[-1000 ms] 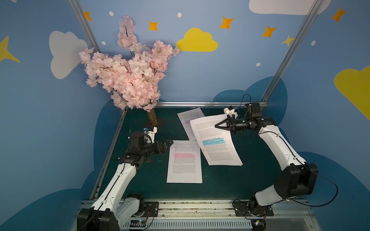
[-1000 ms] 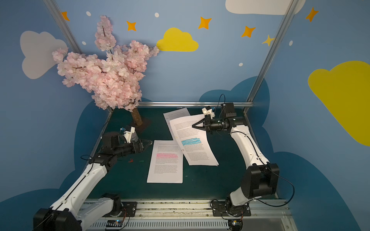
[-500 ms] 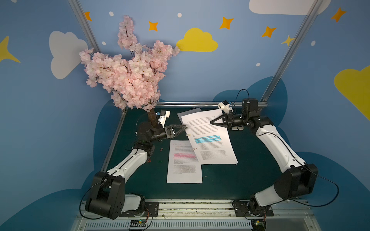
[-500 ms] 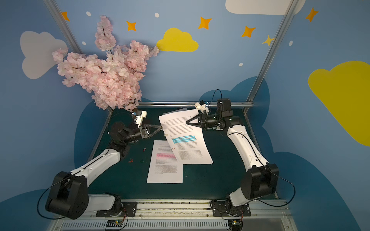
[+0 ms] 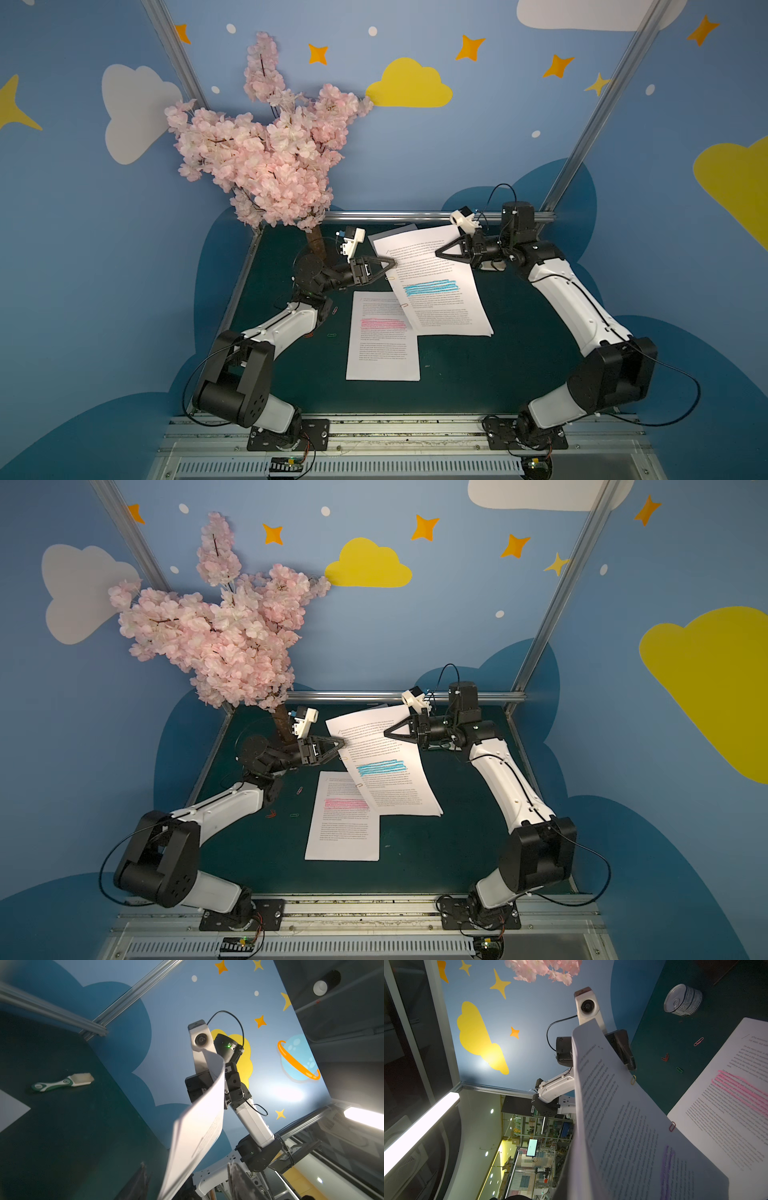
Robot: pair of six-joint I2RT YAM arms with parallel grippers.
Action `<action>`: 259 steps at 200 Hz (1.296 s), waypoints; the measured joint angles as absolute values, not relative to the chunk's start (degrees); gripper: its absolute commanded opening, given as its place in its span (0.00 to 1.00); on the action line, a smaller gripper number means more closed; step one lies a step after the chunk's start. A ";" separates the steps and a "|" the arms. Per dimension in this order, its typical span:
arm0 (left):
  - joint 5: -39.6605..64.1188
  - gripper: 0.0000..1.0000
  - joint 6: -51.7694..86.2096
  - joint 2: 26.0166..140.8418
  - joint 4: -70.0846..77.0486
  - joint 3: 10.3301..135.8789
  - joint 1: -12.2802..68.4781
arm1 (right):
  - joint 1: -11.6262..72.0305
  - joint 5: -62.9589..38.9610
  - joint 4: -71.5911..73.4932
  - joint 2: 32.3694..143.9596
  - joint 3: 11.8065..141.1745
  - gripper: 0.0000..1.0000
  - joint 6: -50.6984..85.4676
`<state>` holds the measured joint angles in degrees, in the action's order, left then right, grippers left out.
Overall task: Unclip the paperclips from the documents
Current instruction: Adjust the document.
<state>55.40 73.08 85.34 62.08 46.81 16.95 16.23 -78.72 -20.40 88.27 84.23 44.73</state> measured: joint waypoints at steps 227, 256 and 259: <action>48.56 0.03 75.92 83.57 61.12 47.03 12.05 | 14.61 -79.07 -12.73 87.74 73.95 0.15 45.23; 46.02 0.03 76.75 83.57 62.35 45.58 11.55 | 14.61 -78.96 -9.87 87.09 73.30 0.13 47.35; 45.71 0.03 76.77 83.57 62.39 45.43 11.44 | 14.63 -78.96 -9.65 87.07 73.21 0.13 47.59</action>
